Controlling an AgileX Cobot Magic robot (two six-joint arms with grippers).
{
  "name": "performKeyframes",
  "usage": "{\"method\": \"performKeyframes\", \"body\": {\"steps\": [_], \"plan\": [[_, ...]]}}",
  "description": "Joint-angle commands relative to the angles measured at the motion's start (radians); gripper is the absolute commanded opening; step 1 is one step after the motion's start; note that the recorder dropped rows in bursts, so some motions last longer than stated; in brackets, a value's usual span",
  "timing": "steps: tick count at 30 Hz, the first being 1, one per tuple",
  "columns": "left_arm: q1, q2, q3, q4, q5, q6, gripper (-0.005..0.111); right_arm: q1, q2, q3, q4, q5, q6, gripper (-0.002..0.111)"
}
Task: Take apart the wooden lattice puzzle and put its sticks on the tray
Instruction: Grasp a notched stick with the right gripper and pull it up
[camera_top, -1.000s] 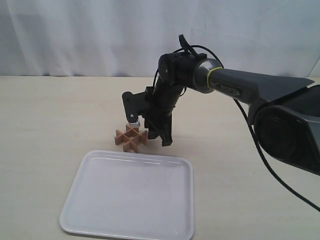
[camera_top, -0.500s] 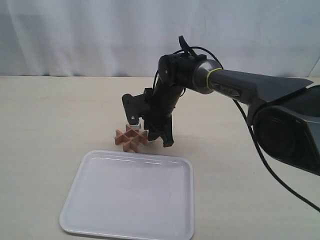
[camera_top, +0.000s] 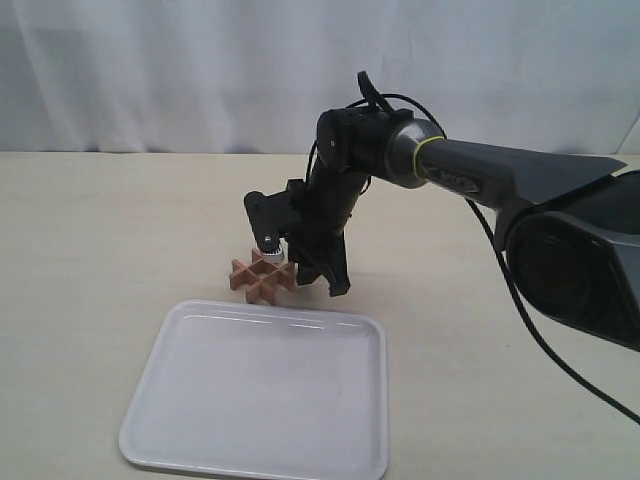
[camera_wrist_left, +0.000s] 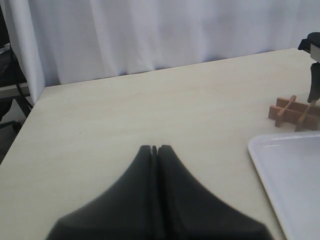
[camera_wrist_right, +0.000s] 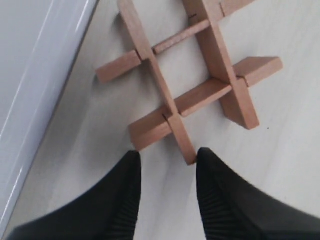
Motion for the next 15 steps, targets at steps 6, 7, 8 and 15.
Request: {"method": "performKeyframes", "body": {"steps": [6, 7, 8, 15], "plan": [[0.0, -0.001, 0.001, 0.001, -0.009, -0.008, 0.0, 0.042, -0.003, 0.0, -0.021, -0.076, -0.029, 0.036], [0.0, -0.001, 0.001, 0.001, -0.009, -0.008, 0.0, 0.044, -0.003, 0.0, -0.024, -0.074, -0.029, 0.036], [0.0, -0.001, 0.001, 0.001, -0.009, -0.008, 0.0, 0.044, -0.003, 0.0, -0.026, -0.072, -0.029, 0.036], [0.0, -0.001, 0.001, 0.001, -0.009, -0.008, 0.0, 0.044, -0.003, 0.0, -0.026, -0.036, -0.029, 0.035]]}}
